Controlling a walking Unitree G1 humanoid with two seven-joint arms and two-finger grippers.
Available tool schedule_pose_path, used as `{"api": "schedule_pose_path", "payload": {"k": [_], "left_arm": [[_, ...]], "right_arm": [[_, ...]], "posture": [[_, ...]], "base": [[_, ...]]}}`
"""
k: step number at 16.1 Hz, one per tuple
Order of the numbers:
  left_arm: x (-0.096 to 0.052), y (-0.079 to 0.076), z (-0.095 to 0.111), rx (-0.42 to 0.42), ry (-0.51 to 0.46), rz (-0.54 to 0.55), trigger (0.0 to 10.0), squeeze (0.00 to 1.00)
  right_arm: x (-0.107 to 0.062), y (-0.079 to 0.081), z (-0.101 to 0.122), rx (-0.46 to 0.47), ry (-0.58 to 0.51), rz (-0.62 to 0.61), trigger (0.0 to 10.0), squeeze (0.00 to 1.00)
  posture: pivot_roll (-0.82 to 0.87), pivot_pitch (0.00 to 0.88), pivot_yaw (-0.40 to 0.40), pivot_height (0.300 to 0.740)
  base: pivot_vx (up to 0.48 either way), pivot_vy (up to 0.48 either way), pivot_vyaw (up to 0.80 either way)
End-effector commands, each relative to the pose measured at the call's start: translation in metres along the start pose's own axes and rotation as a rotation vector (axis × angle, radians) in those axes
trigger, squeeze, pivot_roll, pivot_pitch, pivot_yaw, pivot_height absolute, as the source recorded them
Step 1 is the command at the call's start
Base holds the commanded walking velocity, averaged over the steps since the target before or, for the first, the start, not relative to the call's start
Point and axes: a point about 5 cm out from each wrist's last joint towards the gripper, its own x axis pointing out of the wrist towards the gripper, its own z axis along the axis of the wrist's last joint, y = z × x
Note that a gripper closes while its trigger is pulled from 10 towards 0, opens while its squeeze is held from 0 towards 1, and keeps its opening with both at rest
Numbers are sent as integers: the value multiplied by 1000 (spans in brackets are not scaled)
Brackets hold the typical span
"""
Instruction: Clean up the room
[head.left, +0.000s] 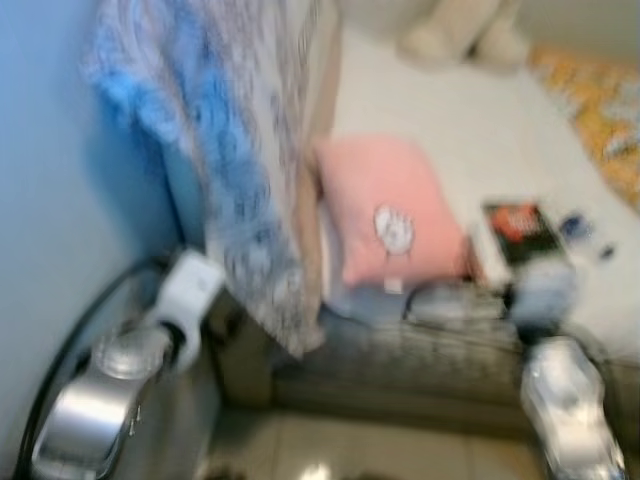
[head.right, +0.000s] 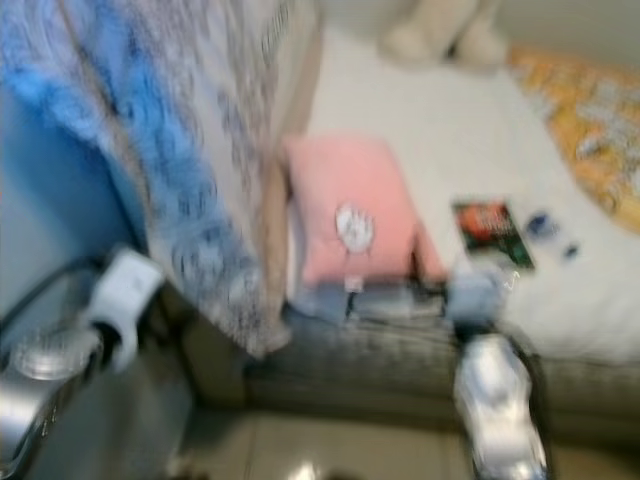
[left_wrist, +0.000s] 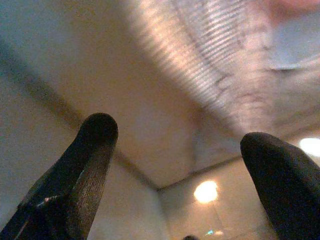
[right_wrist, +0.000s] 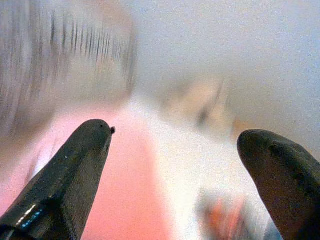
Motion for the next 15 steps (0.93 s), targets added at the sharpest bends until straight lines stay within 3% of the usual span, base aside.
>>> {"api": "schedule_pose_path", "payload": {"k": [1, 2, 3, 6, 8, 10, 13, 14, 15], "left_arm": [[-26, -1, 24, 165, -61, -179, 10000, 0], [-45, -3, 43, 274, -139, -306, 10000, 0], [-52, -4, 51, 305, -176, -351, 10000, 0], [-62, -12, 83, 263, -380, -449, 10000, 0], [-64, -13, 86, 243, -406, -459, 10000, 0], [-70, -13, 76, 243, -366, -529, 10000, 0], [-79, -11, 82, 227, -407, -553, 10000, 0], [-77, -4, 93, 179, -480, -495, 10000, 0], [-71, 8, 112, 66, -610, -377, 10000, 0]], "right_arm": [[-10, 0, -14, 9, 84, 25, 10000, 180], [-8, 0, -12, 6, 95, 41, 10000, 184], [-9, 0, -8, 7, 111, 46, 10000, 188], [-11, 2, 7, 15, 154, 68, 10000, 184], [-13, 1, 5, 28, 174, 53, 10000, 184], [-20, -3, -1, 35, 221, 41, 10000, 184], [-23, -6, 0, 29, 256, 40, 10000, 188], [-22, -7, -1, 30, 257, 42, 10000, 188], [-20, -7, -1, 34, 256, 39, 10000, 188]], "posture": [[19, 0, -115, 740], [22, 0, -122, 740], [24, 0, -123, 740], [9, 0, -120, 740], [2, 0, -118, 740], [-7, 0, -113, 740], [-7, 0, -119, 740], [-3, 0, -124, 740], [-2, 0, -123, 740]], "base": [[0, 0, 0], [0, 0, 0], [0, 0, 0], [0, 0, 0], [0, 0, 0], [0, 0, 0], [0, 0, 0], [0, 0, 0], [0, 0, 0]]}}
